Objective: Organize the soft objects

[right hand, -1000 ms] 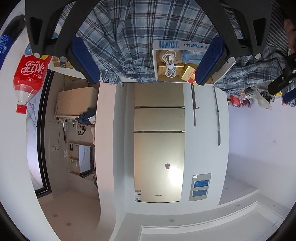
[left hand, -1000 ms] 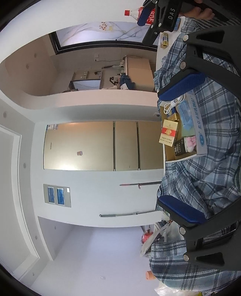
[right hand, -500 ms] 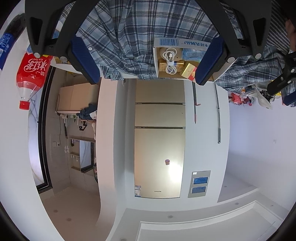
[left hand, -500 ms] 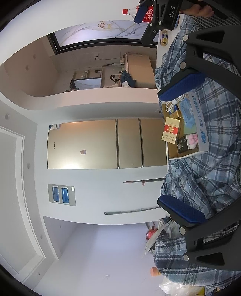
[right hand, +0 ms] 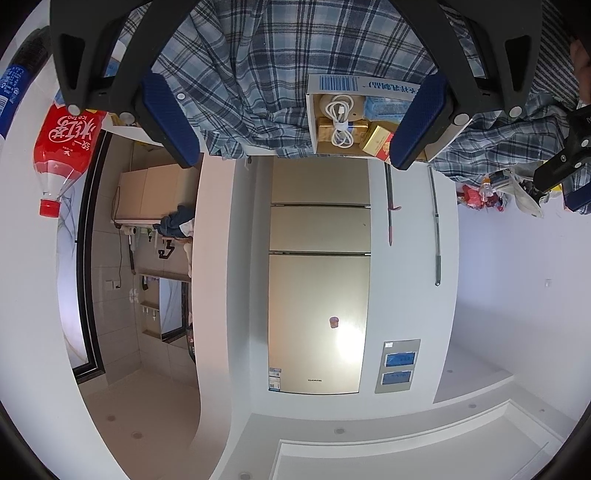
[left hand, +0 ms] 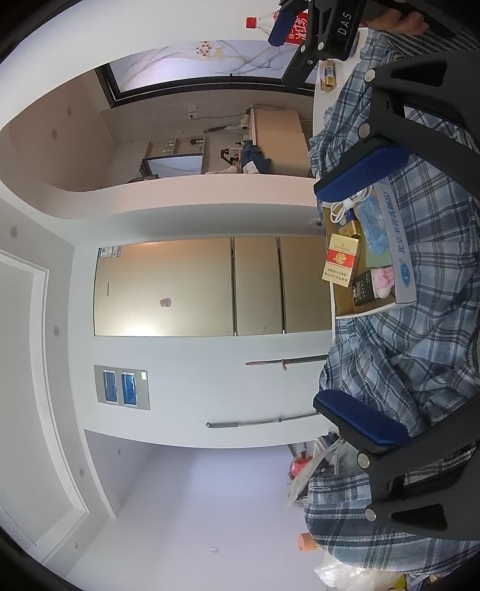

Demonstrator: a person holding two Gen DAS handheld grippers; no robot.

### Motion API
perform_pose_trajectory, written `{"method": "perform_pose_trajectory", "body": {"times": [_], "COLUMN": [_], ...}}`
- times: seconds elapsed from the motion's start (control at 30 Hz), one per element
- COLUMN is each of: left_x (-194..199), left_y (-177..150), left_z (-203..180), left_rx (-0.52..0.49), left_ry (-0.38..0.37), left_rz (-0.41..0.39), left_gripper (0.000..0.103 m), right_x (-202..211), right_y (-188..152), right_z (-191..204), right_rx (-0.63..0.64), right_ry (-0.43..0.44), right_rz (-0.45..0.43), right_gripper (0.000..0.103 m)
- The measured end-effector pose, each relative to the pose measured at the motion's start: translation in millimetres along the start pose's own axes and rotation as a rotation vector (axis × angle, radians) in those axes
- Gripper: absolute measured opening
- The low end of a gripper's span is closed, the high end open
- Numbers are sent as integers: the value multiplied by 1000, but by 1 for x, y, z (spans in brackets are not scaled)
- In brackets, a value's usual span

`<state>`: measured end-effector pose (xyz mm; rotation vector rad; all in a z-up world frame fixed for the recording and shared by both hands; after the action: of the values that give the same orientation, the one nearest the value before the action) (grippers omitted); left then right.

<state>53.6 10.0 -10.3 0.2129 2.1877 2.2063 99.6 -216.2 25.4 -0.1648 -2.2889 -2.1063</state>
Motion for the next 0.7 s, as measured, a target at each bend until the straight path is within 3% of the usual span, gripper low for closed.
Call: {"method": "perform_pose_trajectory", "body": {"times": [0.7], "left_x": [13], "left_y": [2], "left_z": [-14], "left_rx": [-36], "left_ry": [6], "left_rz": [-47], "left_gripper": [103], "right_x": [-1], "right_y": [1], "right_z": [-2], "right_rx": [-6], "right_ry": [-1], "right_rz": [-4], "right_gripper": [103]}}
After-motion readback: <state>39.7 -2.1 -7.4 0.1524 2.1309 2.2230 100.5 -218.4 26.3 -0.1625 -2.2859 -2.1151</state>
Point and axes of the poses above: each gripper's, at about its wrist camera, not at the fingertips, and x roughly against the way its jaws point, z to its left, y to its top, the point moved 2 cm from there along -x, roughly the way its jaws point, and after that the axes turned 10 degrees about -y, right-handed, at the moved point
